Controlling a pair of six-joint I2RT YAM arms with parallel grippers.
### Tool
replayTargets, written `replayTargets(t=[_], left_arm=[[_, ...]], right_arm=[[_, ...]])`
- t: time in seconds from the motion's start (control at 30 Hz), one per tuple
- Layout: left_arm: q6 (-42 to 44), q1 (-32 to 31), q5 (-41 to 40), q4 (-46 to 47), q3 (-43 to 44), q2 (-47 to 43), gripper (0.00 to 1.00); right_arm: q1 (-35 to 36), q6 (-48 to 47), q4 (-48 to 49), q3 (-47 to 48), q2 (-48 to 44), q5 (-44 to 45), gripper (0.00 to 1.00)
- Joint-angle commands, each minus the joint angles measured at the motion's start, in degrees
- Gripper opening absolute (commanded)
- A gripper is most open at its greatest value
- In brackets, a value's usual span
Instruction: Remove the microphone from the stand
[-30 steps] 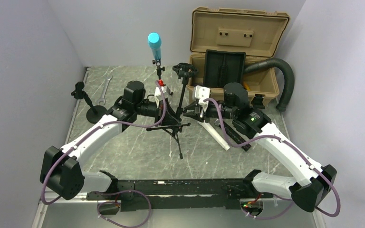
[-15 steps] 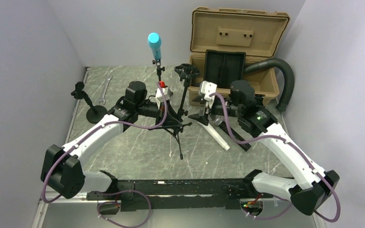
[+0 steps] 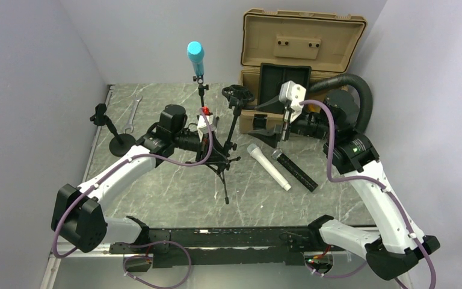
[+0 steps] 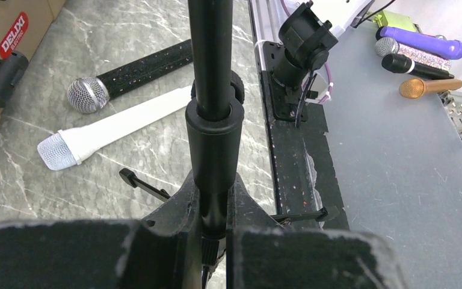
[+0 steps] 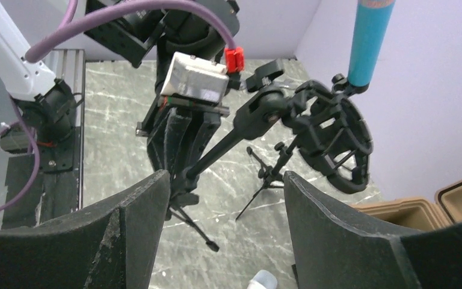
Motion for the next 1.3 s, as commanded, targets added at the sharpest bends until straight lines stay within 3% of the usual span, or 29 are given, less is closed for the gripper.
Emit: replayTargets(t=[0.0, 0.27, 0.53, 0.87, 1.07, 1.27], left_arm=[[3.67, -0.31, 1.64, 0.84, 2.61, -3.39, 0.0], [6.5, -1.84, 3.56, -4.07, 3.91, -3.33, 0.0], [8.67, -2.52, 4.42, -7.29, 4.88, -3.04, 0.0], [2.92, -1.96, 2.03, -0.75, 3.77, -3.16, 0.0], [-1.5, -0.22, -0.09, 3.53, 3.79, -2.31, 0.0], [-0.18, 0.36, -4.71, 2.39, 4.24, -1.65, 0.0]], right_arm=[[-0.37, -1.9, -1.35, 6.25, 1.54, 1.45, 0.71], [2.64, -22.22, -11.11, 11.0, 5.25, 8.66, 0.71], [8.17, -33.29, -16.82, 13.51, 9.33, 11.95, 0.67], [11.18, -36.64, -17.74, 8.37, 7.11, 15.26, 0.45], [11.14, -35.43, -17.46, 4.42, 4.08, 14.5, 0.47], [11.19, -33.91, -15.62, -0.16, 2.16, 13.66, 0.66]])
